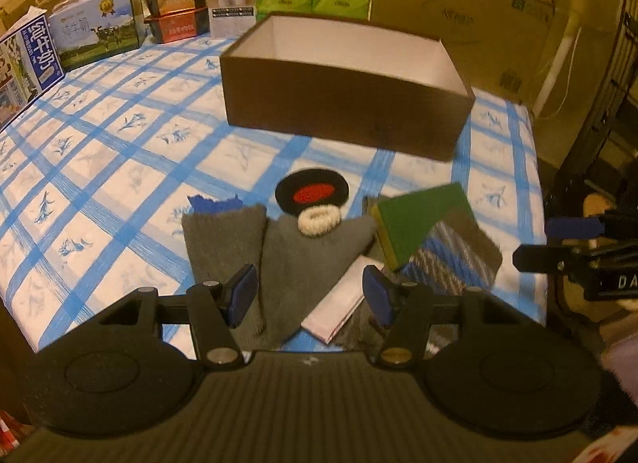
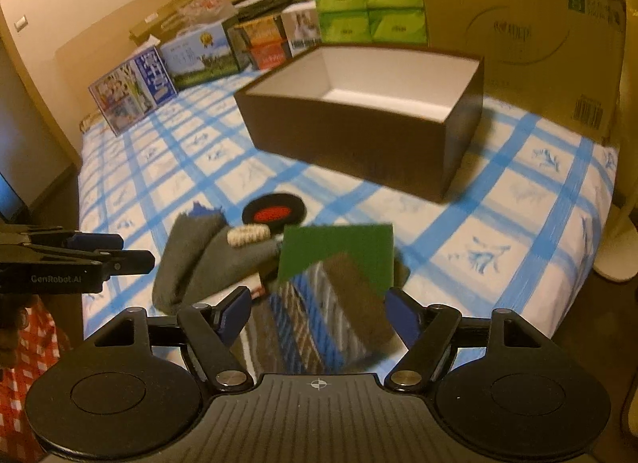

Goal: Organize soft objects
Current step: 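Move both tools back toward the remaining soft items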

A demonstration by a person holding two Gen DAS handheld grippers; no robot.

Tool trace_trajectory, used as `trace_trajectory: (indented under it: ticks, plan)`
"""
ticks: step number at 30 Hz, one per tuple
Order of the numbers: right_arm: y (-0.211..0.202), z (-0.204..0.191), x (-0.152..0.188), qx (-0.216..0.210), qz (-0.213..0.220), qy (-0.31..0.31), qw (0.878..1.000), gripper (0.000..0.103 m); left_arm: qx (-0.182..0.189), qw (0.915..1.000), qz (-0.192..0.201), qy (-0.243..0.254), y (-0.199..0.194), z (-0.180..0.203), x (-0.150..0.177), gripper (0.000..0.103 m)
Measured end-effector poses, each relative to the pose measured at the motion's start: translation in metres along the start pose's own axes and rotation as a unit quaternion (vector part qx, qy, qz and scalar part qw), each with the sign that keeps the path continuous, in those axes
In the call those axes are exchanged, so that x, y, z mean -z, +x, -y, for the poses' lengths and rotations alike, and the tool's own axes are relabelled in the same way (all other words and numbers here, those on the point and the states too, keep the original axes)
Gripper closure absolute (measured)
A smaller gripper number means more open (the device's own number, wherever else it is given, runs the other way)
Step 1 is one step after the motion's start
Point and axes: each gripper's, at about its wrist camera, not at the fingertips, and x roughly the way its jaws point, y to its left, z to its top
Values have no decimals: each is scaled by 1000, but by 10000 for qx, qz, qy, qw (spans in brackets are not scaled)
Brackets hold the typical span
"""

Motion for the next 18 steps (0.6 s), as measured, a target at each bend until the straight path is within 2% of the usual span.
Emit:
trace_trajectory:
  ticks: [6, 11, 18]
  plan:
    - [9, 0, 10, 6, -159, 130, 9998, 29, -2, 9997, -115, 223, 13, 10, 14, 53]
    - [16, 3, 16, 7, -271, 202, 9994, 29, 43, 9987, -151, 486, 24, 20, 19, 54]
    - [20, 10, 21, 43, -374, 411, 9984, 29, 48, 9929, -169, 1174, 45, 40, 25, 64]
